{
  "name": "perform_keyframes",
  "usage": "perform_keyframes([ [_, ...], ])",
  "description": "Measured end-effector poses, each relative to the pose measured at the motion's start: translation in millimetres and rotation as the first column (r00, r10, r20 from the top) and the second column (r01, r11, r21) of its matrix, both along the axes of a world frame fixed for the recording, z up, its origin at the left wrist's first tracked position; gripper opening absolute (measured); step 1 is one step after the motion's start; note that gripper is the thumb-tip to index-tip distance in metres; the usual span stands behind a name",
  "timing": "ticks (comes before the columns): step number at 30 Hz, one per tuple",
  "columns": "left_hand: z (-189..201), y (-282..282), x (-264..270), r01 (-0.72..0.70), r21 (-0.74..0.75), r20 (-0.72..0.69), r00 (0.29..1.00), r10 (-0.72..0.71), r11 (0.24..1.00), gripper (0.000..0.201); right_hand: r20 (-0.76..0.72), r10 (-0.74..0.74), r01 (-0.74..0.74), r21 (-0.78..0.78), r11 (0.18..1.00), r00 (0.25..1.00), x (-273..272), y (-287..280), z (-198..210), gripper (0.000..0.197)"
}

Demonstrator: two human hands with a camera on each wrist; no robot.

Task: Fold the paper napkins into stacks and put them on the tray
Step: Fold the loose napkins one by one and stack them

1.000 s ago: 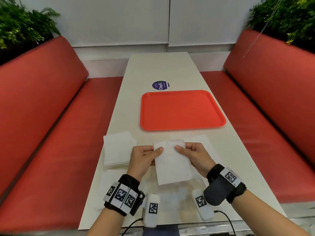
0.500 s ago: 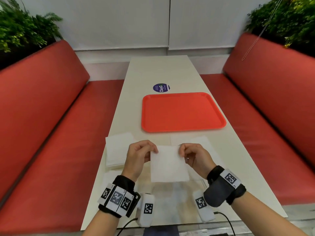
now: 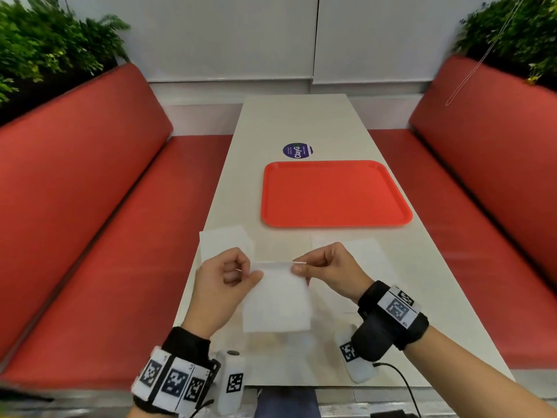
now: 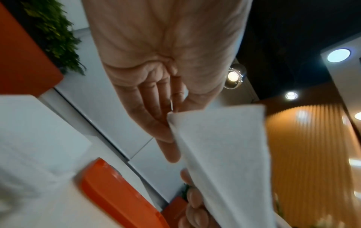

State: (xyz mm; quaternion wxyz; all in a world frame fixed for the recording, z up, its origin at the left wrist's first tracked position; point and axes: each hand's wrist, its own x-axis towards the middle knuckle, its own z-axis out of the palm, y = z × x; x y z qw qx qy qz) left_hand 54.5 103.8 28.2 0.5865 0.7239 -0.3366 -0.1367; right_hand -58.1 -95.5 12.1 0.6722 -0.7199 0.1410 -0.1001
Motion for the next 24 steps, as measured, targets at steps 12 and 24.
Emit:
perform_keyframes([
  [12,-51,80,42,-0.215,0.365,-0.011,0.972,0.235,0.906,0.03,-0.233,0.135,-0.16,-0.094,0.983,0.963,60,96,-49,0.021],
  [24,-66,76,32,-0.255,0.692,0.256,0.961,0.101,0.676,0.033,-0.429,0.181,-0.233,-0.071,0.97,0.885,57,96,-50,0.029],
])
